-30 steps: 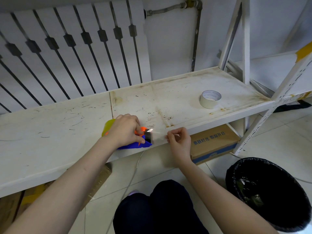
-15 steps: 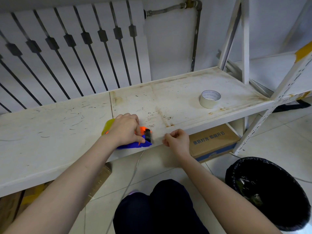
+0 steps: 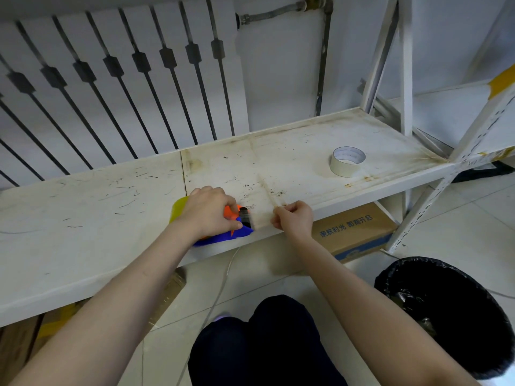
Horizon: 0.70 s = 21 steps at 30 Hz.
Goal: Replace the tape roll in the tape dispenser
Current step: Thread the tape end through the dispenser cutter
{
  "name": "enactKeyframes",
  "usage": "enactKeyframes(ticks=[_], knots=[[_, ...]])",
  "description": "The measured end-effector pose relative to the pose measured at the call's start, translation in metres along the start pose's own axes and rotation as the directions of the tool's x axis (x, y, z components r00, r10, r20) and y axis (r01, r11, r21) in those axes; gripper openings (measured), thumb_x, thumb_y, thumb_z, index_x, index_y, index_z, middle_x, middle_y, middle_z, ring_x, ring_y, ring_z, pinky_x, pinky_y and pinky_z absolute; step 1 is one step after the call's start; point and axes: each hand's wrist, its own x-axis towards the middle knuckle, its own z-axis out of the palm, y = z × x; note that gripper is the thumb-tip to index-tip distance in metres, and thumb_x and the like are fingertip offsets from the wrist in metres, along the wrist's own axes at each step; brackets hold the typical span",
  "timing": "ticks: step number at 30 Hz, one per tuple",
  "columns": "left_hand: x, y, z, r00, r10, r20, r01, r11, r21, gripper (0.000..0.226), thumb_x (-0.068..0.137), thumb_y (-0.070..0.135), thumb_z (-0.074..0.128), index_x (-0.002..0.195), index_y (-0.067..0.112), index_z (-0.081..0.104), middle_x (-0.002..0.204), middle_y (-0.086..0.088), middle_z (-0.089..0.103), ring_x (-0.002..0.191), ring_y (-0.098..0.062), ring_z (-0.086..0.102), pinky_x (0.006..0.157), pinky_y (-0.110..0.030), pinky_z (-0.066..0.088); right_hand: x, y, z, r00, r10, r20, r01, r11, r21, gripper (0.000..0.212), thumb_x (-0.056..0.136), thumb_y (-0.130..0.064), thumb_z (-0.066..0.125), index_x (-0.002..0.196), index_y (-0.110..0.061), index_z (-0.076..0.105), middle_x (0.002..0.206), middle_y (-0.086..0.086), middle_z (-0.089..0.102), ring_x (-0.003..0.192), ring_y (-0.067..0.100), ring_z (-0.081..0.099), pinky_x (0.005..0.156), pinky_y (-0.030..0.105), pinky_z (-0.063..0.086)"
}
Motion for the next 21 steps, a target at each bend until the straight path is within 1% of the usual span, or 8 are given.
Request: enactKeyframes(ticks=[3,6,8,10,13,15,18,21], knots=[[0.002,0.001,0.001,1.000,-0.016,-0.010,0.016,1.000,-0.003,0.033,0.072,0.054,0.066,0.099,0.035,0.067,0.109,0.001,0.061,0.111,-0.023,0.050,0.094,-0.035,0.034,0.004,-0.002,0.003,1.000,-0.012,-0.010,0.012,0.999,-0.045,0.019,0.081,0.003,0.056,0.075,-0.009,0.043,0.074,0.018,0.062,0.045,0.012,0.062,0.046,0.022,0.052],[0.003,-0.001,0.000,0.997,-0.042,-0.058,0.038,0.997,-0.072,0.035,0.071,0.050,0.070,0.097,0.029,0.069,0.106,-0.002,0.065,0.105,-0.025,0.056,0.089,-0.034,0.039,0.004,0.002,0.005,0.999,-0.035,-0.002,0.034,0.994,-0.101,0.014,0.083,0.001,0.055,0.078,-0.008,0.046,0.086,0.025,0.065,0.051,0.014,0.063,0.048,0.022,0.053],[0.003,-0.004,-0.001,0.996,-0.049,-0.069,0.041,0.993,-0.114,0.033,0.074,0.045,0.068,0.100,0.025,0.072,0.104,-0.005,0.067,0.102,-0.027,0.058,0.085,-0.033,0.042,0.003,0.006,0.005,0.998,-0.055,0.014,0.056,0.991,-0.121,0.013,0.085,-0.001,0.055,0.080,-0.008,0.046,0.089,0.025,0.066,0.051,0.013,0.063,0.047,0.021,0.052],[0.003,-0.006,-0.001,0.998,-0.033,-0.060,0.027,0.995,-0.100,0.029,0.079,0.042,0.064,0.100,0.025,0.074,0.103,-0.007,0.067,0.101,-0.028,0.058,0.084,-0.033,0.044,0.002,0.007,0.004,0.997,-0.067,0.026,0.069,0.989,-0.128,0.012,0.086,-0.001,0.056,0.081,-0.008,0.047,0.088,0.023,0.066,0.052,0.013,0.063,0.048,0.020,0.052],[-0.001,-0.004,0.001,0.999,0.020,-0.046,-0.022,0.999,-0.034,0.029,0.084,0.041,0.057,0.104,0.027,0.074,0.104,-0.007,0.064,0.102,-0.028,0.057,0.087,-0.035,0.043,0.002,0.008,0.002,0.997,-0.069,0.032,0.072,0.990,-0.124,0.013,0.086,0.000,0.056,0.081,-0.008,0.047,0.082,0.016,0.063,0.053,0.013,0.063,0.051,0.022,0.054],[-0.002,-0.005,0.003,0.997,0.018,-0.074,-0.022,0.998,-0.063,0.028,0.084,0.039,0.059,0.105,0.026,0.073,0.103,-0.006,0.062,0.100,-0.026,0.057,0.087,-0.035,0.044,0.003,0.008,0.002,0.997,-0.067,0.036,0.072,0.989,-0.130,0.011,0.087,-0.001,0.056,0.082,-0.007,0.048,0.079,0.012,0.062,0.054,0.013,0.064,0.052,0.022,0.055],[-0.002,-0.007,0.002,0.994,-0.010,-0.105,-0.004,0.992,-0.129,0.023,0.081,0.035,0.066,0.099,0.023,0.074,0.099,-0.005,0.061,0.096,-0.027,0.058,0.084,-0.034,0.044,0.003,0.009,0.002,0.996,-0.080,0.038,0.085,0.986,-0.142,0.011,0.086,0.000,0.056,0.082,-0.007,0.048,0.079,0.014,0.063,0.054,0.015,0.064,0.053,0.024,0.056],[-0.001,-0.005,0.002,0.996,0.011,-0.088,-0.017,0.998,-0.063,0.019,0.084,0.029,0.062,0.098,0.024,0.075,0.103,-0.004,0.062,0.099,-0.025,0.057,0.086,-0.033,0.039,0.002,0.009,0.002,0.996,-0.085,0.040,0.090,0.984,-0.151,0.013,0.086,0.000,0.055,0.080,-0.008,0.047,0.078,0.014,0.063,0.056,0.016,0.063,0.056,0.027,0.057]])
